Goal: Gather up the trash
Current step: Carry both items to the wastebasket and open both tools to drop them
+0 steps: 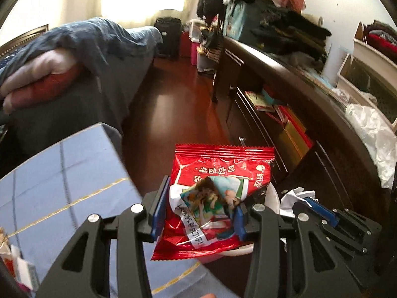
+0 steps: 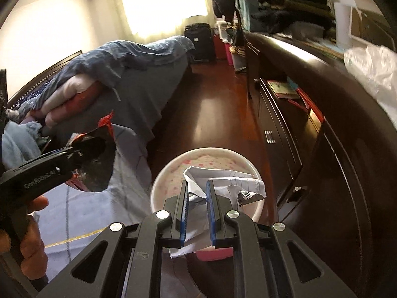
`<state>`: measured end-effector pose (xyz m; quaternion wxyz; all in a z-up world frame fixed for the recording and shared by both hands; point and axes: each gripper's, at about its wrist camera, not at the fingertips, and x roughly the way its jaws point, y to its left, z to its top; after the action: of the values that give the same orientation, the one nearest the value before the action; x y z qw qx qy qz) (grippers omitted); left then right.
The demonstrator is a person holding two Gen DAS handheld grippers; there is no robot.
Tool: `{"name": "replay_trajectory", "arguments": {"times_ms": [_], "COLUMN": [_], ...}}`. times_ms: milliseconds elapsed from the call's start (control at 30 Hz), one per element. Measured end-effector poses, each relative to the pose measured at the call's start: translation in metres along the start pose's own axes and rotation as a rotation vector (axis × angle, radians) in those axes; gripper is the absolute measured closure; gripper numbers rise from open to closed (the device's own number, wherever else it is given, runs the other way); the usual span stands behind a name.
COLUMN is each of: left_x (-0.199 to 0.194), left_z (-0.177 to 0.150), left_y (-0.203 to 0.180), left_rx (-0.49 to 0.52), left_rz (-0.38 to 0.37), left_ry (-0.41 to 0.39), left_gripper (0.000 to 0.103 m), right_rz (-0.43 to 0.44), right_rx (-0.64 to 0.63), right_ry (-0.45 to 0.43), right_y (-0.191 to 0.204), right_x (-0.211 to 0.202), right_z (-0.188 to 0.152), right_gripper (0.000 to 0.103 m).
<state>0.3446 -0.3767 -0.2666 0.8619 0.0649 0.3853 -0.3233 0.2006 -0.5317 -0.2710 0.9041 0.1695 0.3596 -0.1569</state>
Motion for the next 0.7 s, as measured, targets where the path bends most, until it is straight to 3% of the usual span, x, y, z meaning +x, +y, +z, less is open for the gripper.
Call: {"name": "replay_trajectory", "arguments": {"times_ms": [467,700], "left_x": [0.095,0.106], "left_z": [0.011,0.011], "left_y": [-0.013,-0.006], "left_rx": [-0.004,-0.019], "left_rz": [-0.053,-0.032], "left_ry": [0.146,0.147], "left_gripper": [0.053,0.039], "right_rz": [-0.011,-0.041], "right_rx": [0.067,0.073], "right_ry": [0.069,0.090], "right_y": [-0.027,-0.032], "right_x": [0.060,0.079], "right_z": [0.006,0.002], "right_gripper": [0.087,0.067]}}
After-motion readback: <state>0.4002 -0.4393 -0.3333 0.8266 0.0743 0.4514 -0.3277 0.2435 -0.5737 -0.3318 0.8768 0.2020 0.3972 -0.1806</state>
